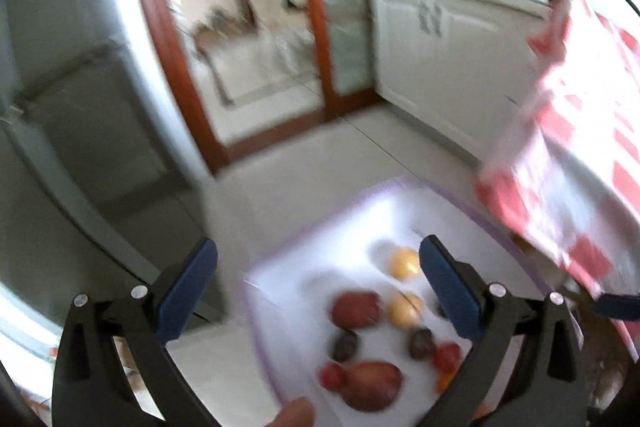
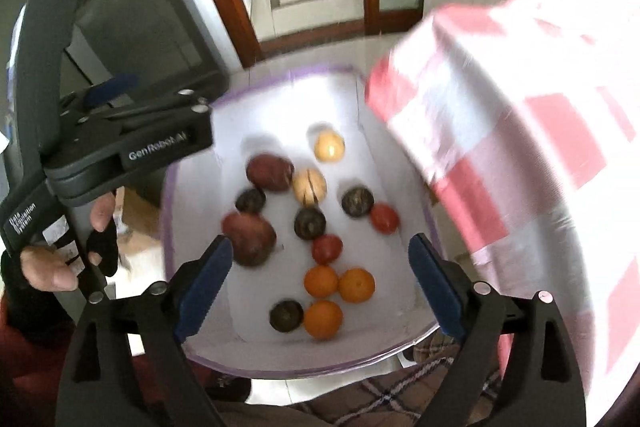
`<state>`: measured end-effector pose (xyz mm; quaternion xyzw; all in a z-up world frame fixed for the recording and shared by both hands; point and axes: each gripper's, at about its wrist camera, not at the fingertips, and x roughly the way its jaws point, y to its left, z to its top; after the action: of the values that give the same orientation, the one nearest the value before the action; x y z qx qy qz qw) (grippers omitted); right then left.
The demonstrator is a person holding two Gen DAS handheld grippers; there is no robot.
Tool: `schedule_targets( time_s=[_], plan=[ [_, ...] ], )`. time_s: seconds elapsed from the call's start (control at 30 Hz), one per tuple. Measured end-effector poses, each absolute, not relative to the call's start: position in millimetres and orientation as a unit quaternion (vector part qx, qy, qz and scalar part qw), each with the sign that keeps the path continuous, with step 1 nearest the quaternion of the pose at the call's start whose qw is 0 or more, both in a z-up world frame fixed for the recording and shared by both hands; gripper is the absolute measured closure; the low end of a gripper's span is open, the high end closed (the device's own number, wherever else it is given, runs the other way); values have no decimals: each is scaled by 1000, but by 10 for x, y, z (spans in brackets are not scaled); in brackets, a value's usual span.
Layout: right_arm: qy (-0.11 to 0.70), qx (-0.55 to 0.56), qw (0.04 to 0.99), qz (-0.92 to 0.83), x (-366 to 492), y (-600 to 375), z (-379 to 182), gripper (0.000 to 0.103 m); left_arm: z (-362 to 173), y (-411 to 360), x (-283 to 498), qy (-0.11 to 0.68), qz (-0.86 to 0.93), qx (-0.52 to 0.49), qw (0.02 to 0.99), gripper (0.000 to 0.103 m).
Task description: Organize fruits
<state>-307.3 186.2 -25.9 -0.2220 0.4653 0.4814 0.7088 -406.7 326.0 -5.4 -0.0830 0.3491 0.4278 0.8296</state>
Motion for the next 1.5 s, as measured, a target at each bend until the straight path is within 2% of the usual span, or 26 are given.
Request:
schedule_targets(
  time_s=[0.1,0.3,0.6,1.5],
  plan=[
    [478,-202,714,469,-3054,1855,-136,16,88,3213,-4105,331,466,-58,819,2],
    [510,-205,724,417,-3038,1836,-310,16,-182,3220,-4031,404,369,-151,824,2],
    [526,-271,717,369,-3085,1865,-773,16,-575,3007,-3935,461,325,-174,807,2],
    [535,-288,706,364,-3097,1851,-881,16,-632,3065,-3947,467,306,-193,807,2]
  ],
)
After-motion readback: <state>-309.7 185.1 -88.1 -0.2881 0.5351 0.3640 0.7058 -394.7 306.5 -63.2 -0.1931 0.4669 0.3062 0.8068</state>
